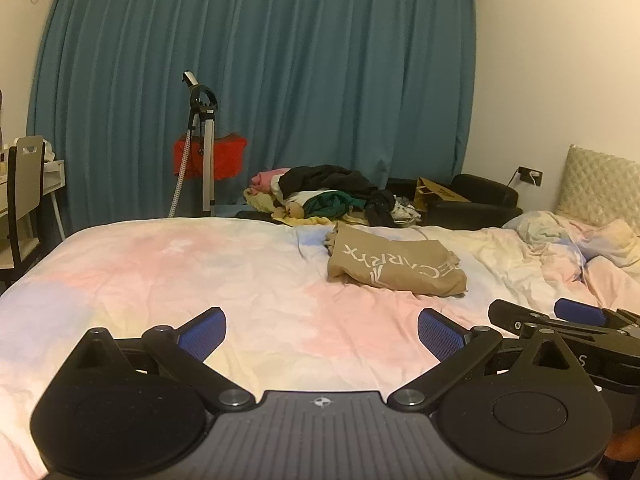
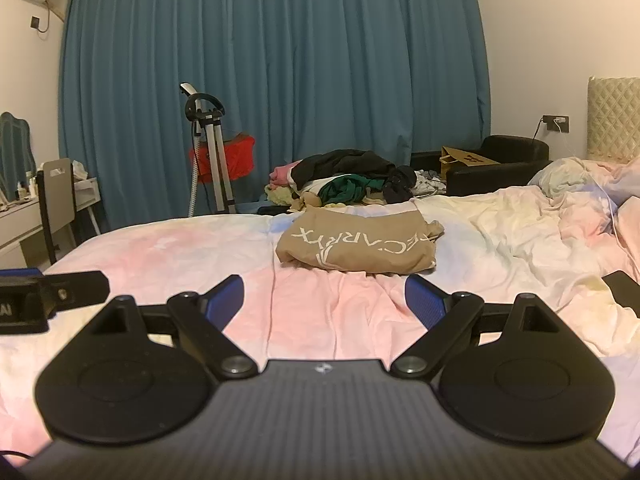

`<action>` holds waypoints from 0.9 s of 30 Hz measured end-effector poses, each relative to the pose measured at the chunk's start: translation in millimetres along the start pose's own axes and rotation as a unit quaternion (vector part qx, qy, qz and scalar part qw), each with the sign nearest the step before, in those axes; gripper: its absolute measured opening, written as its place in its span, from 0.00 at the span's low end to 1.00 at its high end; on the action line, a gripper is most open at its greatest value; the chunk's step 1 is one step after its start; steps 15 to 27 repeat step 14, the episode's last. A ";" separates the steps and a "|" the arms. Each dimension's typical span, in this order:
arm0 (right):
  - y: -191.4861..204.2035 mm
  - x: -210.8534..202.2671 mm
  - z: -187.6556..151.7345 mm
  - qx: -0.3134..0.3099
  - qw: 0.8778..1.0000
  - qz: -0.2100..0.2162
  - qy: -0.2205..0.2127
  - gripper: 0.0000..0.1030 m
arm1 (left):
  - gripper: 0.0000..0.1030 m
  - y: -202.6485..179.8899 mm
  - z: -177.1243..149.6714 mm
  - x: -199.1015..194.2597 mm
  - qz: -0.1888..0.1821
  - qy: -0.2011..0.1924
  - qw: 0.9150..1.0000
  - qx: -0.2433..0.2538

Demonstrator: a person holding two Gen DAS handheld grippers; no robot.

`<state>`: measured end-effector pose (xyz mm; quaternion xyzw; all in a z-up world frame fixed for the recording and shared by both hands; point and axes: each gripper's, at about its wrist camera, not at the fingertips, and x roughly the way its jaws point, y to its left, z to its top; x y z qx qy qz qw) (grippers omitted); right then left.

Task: Fold clothes

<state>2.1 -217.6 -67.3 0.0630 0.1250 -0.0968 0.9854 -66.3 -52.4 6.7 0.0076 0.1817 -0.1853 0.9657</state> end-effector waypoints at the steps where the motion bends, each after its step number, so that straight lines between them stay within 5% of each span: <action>1: 0.1 0.1 -0.3 0.000 1.000 0.000 0.000 0.86 | 1.00 -0.4 -0.3 0.1 0.000 0.000 1.000 0.001; 27: 0.0 3.0 -1.7 -0.005 1.000 -0.005 0.004 0.86 | 1.00 -4.3 -3.4 1.4 -0.002 -0.002 1.000 0.011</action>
